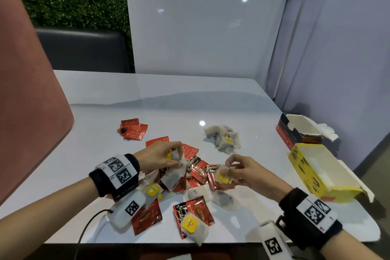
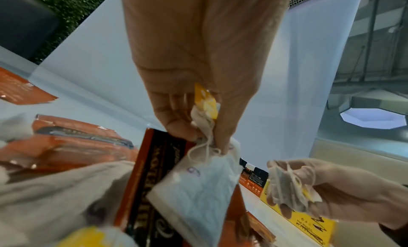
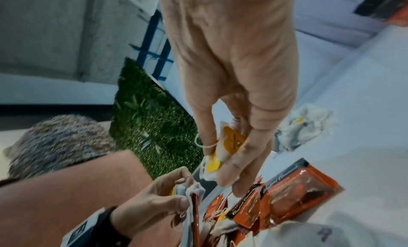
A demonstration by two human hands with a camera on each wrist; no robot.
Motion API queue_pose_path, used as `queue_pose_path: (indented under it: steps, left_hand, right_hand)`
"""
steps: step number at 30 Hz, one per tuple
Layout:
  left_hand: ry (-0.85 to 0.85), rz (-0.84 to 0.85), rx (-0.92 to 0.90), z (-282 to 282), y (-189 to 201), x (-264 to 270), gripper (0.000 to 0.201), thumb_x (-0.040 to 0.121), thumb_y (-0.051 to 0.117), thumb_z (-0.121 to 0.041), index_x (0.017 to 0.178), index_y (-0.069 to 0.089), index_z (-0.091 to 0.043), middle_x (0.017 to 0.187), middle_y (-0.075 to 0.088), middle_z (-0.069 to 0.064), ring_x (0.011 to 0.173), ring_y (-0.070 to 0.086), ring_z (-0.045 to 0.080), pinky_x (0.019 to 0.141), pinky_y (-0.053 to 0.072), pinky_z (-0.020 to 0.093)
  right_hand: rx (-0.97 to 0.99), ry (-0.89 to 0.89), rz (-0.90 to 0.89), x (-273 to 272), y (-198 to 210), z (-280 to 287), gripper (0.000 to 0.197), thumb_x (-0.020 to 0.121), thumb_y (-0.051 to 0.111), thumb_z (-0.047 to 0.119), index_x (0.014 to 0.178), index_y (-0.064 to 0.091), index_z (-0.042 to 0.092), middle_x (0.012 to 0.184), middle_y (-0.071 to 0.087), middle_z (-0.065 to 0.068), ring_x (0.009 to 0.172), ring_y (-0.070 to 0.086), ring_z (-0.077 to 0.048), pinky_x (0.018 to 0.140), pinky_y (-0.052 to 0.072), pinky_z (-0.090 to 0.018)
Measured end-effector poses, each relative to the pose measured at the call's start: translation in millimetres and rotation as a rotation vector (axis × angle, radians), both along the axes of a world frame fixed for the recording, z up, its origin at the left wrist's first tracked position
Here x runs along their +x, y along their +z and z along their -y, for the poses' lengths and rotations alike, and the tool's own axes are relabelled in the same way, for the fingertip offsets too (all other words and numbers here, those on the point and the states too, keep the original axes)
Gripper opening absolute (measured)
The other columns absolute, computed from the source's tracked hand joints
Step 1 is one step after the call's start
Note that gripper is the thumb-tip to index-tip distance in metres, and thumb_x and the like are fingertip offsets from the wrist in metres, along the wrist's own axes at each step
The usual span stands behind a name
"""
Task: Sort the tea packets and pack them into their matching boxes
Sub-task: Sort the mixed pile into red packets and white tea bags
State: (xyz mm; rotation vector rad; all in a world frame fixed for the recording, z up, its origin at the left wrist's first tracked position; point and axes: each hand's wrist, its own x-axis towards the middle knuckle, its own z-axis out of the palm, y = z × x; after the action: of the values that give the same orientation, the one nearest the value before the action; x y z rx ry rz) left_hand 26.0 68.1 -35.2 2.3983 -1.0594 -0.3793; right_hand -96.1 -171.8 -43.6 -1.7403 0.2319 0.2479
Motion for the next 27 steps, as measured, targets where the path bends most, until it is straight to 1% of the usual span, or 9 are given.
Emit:
queue_pose_path:
  steps: [2, 5, 8, 12, 15, 17, 19, 22, 27]
  left_hand:
    - [0.052, -0.021, -0.069, -2.4, -0.5, -0.7, 0.022, 0.082, 0.067, -0.028, 0.097, 0.051, -0.034, 0.098, 0.059, -0.006, 0.080, 0.051, 0.001, 0.064, 0.035, 0.014]
    - [0.104, -0.080, -0.124, -6.9, -0.5, -1.2, 0.042, 0.082, 0.067, -0.028, 0.120, 0.050, -0.032, 0.104, 0.058, -0.006, 0.082, 0.053, 0.000, 0.065, 0.039, 0.013]
    - [0.135, -0.092, -0.122, -7.1, 0.3, 1.4, 0.033, 0.082, 0.067, -0.029, 0.114, 0.059, -0.028, 0.107, 0.060, -0.005, 0.083, 0.057, 0.002, 0.066, 0.041, 0.013]
    - [0.172, -0.116, -0.141, -4.9, 1.8, 5.0, 0.019, 0.084, 0.065, -0.025, 0.103, 0.063, -0.019, 0.096, 0.063, -0.003, 0.083, 0.059, 0.008, 0.063, 0.044, 0.009]
    - [0.173, -0.194, -0.194, -6.4, 4.5, 5.9, 0.014, 0.086, 0.064, -0.022, 0.099, 0.061, -0.017, 0.091, 0.064, -0.001, 0.077, 0.059, 0.007, 0.065, 0.047, 0.014]
    - [0.181, -0.215, -0.218, -9.0, 6.4, 8.6, 0.015, 0.086, 0.063, -0.023, 0.099, 0.060, -0.016, 0.090, 0.063, 0.001, 0.077, 0.060, 0.011, 0.069, 0.049, 0.023]
    - [0.182, -0.208, -0.222, -12.4, 8.9, 10.6, 0.017, 0.087, 0.062, -0.024, 0.101, 0.059, -0.015, 0.088, 0.062, 0.000, 0.075, 0.058, 0.011, 0.067, 0.048, 0.023]
    - [0.184, -0.213, -0.200, -19.8, 17.7, 15.0, 0.017, 0.089, 0.059, -0.024, 0.103, 0.057, -0.015, 0.089, 0.061, -0.001, 0.077, 0.057, 0.011, 0.065, 0.046, 0.020]
    - [0.197, -0.213, -0.184, -18.2, 49.1, 33.6, 0.018, 0.091, 0.056, -0.024, 0.106, 0.055, -0.013, 0.091, 0.061, 0.003, 0.075, 0.058, 0.014, 0.059, 0.047, 0.018]
  right_hand:
    - [0.109, -0.055, -0.040, 0.0, 0.6, 3.3, 0.016, 0.088, 0.057, 0.000, 0.102, 0.049, 0.001, 0.099, 0.060, -0.018, 0.071, 0.068, -0.016, 0.054, 0.052, -0.018]
    - [0.138, -0.068, -0.020, 13.2, 9.1, 13.6, 0.027, 0.090, 0.051, 0.001, 0.117, 0.049, 0.002, 0.115, 0.055, -0.019, 0.092, 0.064, -0.026, 0.067, 0.058, -0.025]
    - [0.118, -0.078, 0.080, 40.8, 24.6, 26.7, 0.030, 0.092, 0.047, 0.000, 0.121, 0.049, 0.002, 0.119, 0.053, -0.019, 0.098, 0.064, -0.031, 0.080, 0.058, -0.031]
    - [-0.159, -0.123, 0.234, 88.5, 46.6, 30.8, 0.023, 0.091, 0.049, -0.005, 0.114, 0.053, -0.003, 0.105, 0.055, -0.022, 0.075, 0.062, -0.027, 0.065, 0.058, -0.023]
    - [-0.523, -0.207, 0.268, 121.3, 44.1, 30.0, 0.019, 0.089, 0.052, -0.001, 0.107, 0.057, 0.001, 0.099, 0.056, -0.018, 0.063, 0.062, -0.022, 0.051, 0.056, -0.018]
    - [-0.725, -0.197, 0.247, 136.4, 33.6, 32.2, 0.021, 0.088, 0.050, 0.004, 0.107, 0.059, 0.001, 0.105, 0.059, -0.019, 0.077, 0.064, -0.033, 0.065, 0.059, -0.031]
    - [-0.912, -0.103, 0.149, 141.4, 20.7, 34.2, 0.025, 0.090, 0.049, 0.008, 0.113, 0.057, 0.004, 0.114, 0.058, -0.021, 0.096, 0.061, -0.036, 0.081, 0.054, -0.039]
    - [-1.062, 0.035, 0.053, 134.7, 10.3, 35.4, 0.032, 0.092, 0.048, 0.010, 0.123, 0.050, 0.006, 0.121, 0.056, -0.020, 0.104, 0.058, -0.033, 0.085, 0.049, -0.036]
    - [-1.143, 0.037, 0.217, 104.6, 18.3, 35.3, 0.043, 0.094, 0.051, 0.017, 0.134, 0.039, 0.011, 0.133, 0.048, -0.014, 0.117, 0.049, -0.029, 0.092, 0.042, -0.035]
